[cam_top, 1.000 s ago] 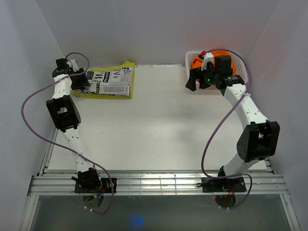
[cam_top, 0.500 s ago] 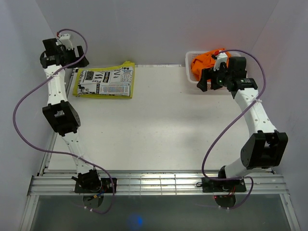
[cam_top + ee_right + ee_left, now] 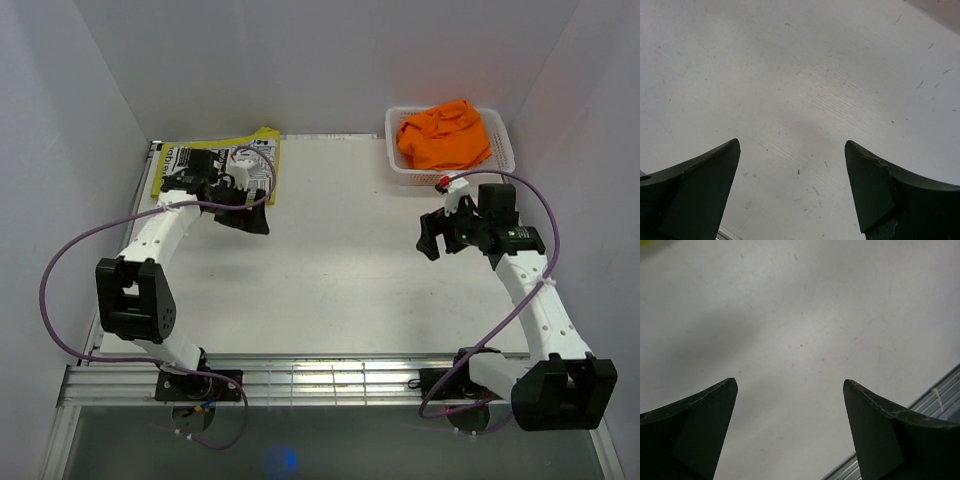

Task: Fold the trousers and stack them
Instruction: Neatly place the folded trousers to the corner

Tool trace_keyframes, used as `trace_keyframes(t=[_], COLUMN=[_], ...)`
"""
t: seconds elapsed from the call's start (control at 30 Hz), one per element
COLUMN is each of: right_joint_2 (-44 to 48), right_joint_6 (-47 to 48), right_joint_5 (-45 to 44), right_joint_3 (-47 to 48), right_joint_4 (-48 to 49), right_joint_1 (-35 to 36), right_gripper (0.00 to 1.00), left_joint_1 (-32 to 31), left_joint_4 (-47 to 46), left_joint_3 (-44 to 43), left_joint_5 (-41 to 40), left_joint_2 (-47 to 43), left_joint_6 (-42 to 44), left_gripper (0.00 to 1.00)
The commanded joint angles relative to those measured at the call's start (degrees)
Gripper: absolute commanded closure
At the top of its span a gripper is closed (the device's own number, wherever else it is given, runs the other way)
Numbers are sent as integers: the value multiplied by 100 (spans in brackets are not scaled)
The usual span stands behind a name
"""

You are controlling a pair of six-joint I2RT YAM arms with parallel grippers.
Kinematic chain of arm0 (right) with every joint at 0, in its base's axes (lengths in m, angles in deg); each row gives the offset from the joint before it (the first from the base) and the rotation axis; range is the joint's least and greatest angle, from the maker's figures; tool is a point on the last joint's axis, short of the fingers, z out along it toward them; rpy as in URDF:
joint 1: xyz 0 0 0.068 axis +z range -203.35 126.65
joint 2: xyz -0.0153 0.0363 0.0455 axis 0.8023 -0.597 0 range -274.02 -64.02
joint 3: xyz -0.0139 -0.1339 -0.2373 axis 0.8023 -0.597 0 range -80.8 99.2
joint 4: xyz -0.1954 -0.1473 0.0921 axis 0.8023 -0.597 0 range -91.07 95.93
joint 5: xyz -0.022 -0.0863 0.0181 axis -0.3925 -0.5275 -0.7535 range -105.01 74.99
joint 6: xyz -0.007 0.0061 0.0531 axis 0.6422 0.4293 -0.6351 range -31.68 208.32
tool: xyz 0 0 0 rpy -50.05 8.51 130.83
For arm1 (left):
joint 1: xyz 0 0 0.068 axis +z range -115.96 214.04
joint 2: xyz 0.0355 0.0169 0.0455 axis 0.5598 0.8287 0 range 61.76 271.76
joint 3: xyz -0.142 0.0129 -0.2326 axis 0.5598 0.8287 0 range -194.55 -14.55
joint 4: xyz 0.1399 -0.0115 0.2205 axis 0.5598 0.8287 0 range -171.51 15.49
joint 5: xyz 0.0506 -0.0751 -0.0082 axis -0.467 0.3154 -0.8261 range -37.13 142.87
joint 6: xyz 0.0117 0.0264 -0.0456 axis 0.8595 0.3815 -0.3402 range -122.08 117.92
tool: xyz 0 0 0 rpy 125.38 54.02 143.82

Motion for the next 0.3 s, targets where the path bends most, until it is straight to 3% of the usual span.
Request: trace_keyframes(t=[0.0, 0.27], right_joint_2=[465, 931], right_joint_6=[321, 383], right_joint_5=[48, 153], right_joint_3=[-256, -643], right_joint_4=[-173, -296], right_joint_1=[8, 16], right_gripper=[10, 10], left_joint_1=[-300, -433], left_joint_4=[-369, -598], left_joint_3=[700, 1202], left_joint_5=[-99, -468], left_joint_2=[-538, -838], left_joint_6=[-234, -339], left_gripper=[2, 2])
